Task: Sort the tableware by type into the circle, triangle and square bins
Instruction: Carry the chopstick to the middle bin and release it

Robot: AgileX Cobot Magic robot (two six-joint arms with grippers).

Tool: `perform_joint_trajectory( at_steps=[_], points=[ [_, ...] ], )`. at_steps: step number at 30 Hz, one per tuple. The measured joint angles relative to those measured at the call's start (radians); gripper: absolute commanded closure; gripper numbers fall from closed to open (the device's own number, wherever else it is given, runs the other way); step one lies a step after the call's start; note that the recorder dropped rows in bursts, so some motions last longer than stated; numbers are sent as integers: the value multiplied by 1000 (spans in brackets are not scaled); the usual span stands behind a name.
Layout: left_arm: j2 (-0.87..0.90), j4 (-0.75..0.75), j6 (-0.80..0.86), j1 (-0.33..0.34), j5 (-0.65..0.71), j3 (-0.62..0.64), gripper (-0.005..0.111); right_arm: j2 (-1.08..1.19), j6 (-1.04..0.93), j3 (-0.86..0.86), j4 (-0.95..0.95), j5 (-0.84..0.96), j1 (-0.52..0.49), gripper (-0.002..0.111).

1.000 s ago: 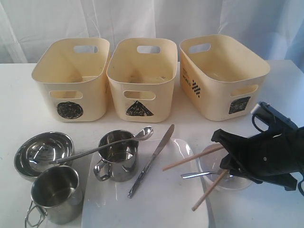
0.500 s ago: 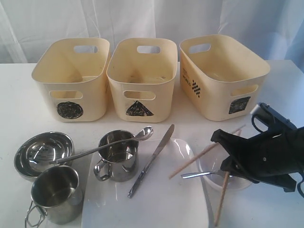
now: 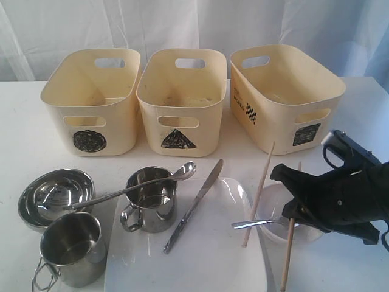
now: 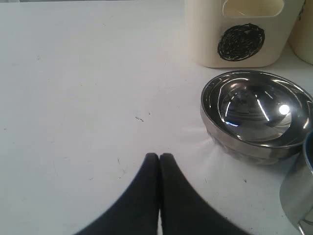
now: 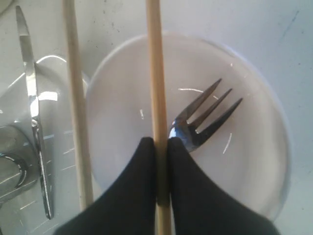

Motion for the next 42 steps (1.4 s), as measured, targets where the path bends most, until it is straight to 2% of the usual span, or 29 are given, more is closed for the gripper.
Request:
perform_joint_trajectory(
  at_steps=[9,19,27,42],
  points=[
    [0,0,0,0,0,0,107,-171,0,-17,0,15,0,108],
    [0,0,0,0,0,0,107,-213,-2,-294,0,78,0,108],
    [0,0,0,0,0,0,107,-14,-64,-539,0,76,17,108],
    [0,0,0,0,0,0,107,503,-304,-1021,0,-324,221,108]
  ],
)
